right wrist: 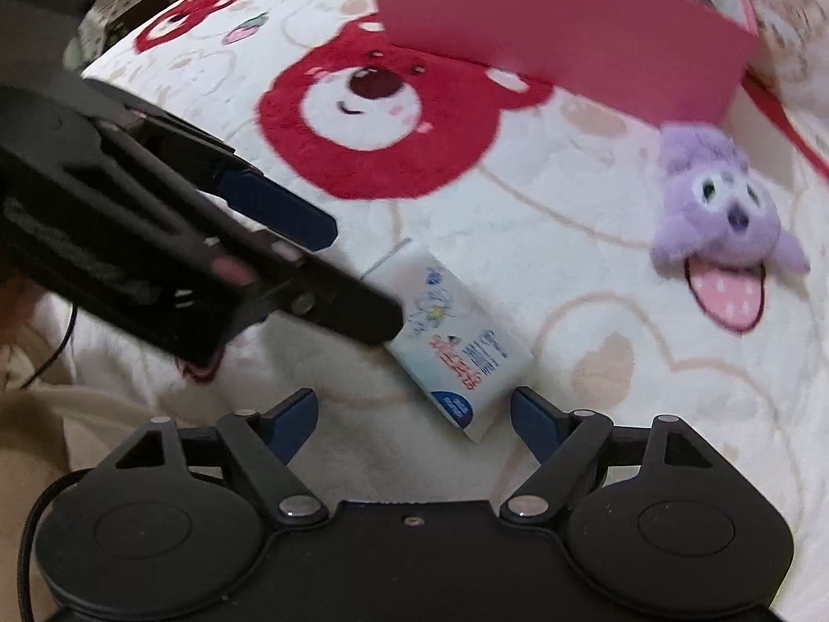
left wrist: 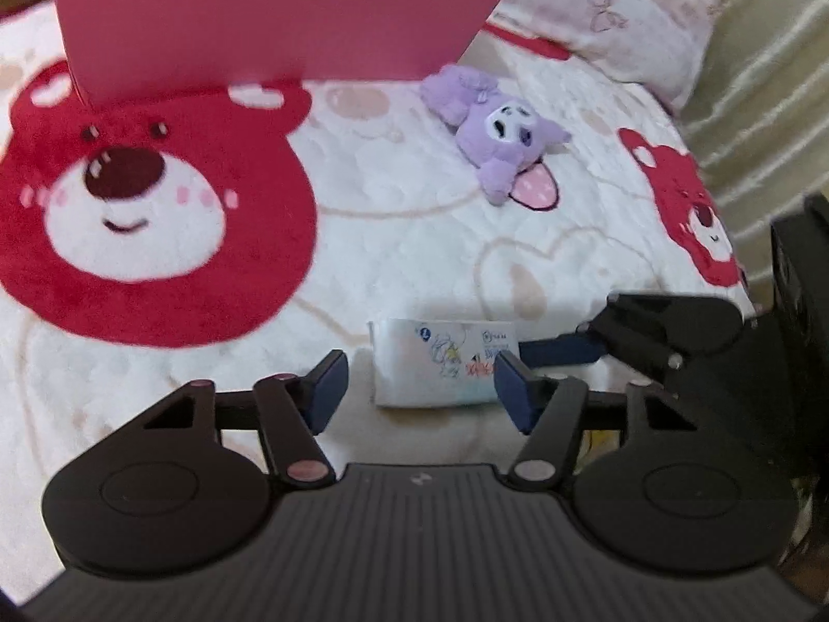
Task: Organize objects
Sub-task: 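Lower the left tool onto the white tissue pack and close on it, then lift the tissue pack with the left tool over the pink box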
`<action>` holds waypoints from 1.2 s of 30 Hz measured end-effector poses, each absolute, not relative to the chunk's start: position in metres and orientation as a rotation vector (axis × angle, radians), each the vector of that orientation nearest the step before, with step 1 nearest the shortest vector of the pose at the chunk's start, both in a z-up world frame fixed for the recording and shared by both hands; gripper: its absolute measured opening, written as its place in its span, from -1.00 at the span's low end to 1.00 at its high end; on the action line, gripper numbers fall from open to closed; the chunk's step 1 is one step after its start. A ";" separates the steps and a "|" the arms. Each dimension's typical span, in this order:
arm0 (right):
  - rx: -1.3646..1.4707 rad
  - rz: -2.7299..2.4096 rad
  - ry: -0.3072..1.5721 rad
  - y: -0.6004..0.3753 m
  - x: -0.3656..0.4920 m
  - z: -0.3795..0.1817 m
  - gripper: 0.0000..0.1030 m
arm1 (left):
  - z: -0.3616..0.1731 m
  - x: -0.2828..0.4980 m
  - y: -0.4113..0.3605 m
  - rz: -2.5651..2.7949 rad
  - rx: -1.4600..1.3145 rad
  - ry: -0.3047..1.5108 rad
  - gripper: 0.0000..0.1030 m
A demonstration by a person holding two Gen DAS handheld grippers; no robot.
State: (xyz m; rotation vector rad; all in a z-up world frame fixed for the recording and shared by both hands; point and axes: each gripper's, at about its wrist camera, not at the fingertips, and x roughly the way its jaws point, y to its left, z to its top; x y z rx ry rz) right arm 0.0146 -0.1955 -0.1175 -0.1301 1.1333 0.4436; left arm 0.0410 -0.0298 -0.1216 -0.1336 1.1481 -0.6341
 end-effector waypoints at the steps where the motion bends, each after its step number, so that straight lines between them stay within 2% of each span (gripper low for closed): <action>1: -0.110 0.434 1.139 -0.199 0.016 -0.120 0.58 | -0.124 0.043 -0.030 -0.635 -0.165 1.160 0.11; 3: -0.070 0.422 1.142 -0.204 0.019 -0.121 0.53 | -0.128 0.044 -0.033 -0.615 -0.169 1.159 0.07; 5: -0.046 0.418 1.135 -0.207 0.019 -0.121 0.45 | -0.133 0.043 -0.034 -0.602 -0.129 1.161 -0.11; 8: -0.060 0.424 1.109 -0.206 0.018 -0.120 0.27 | -0.137 0.045 -0.031 -0.603 -0.154 1.180 -0.12; 11: -0.074 0.428 1.097 -0.205 0.018 -0.119 0.24 | -0.137 0.046 -0.028 -0.604 -0.182 1.183 -0.13; 18: -0.108 0.424 1.061 -0.202 0.024 -0.112 0.24 | -0.134 0.051 -0.015 -0.594 -0.296 1.179 -0.13; 27: -0.059 0.407 1.035 -0.202 0.031 -0.101 0.25 | -0.123 0.051 -0.005 -0.572 -0.336 1.148 -0.23; 36: -0.035 0.371 0.964 -0.195 0.028 -0.085 0.35 | -0.101 0.050 0.006 -0.554 -0.363 1.088 -0.33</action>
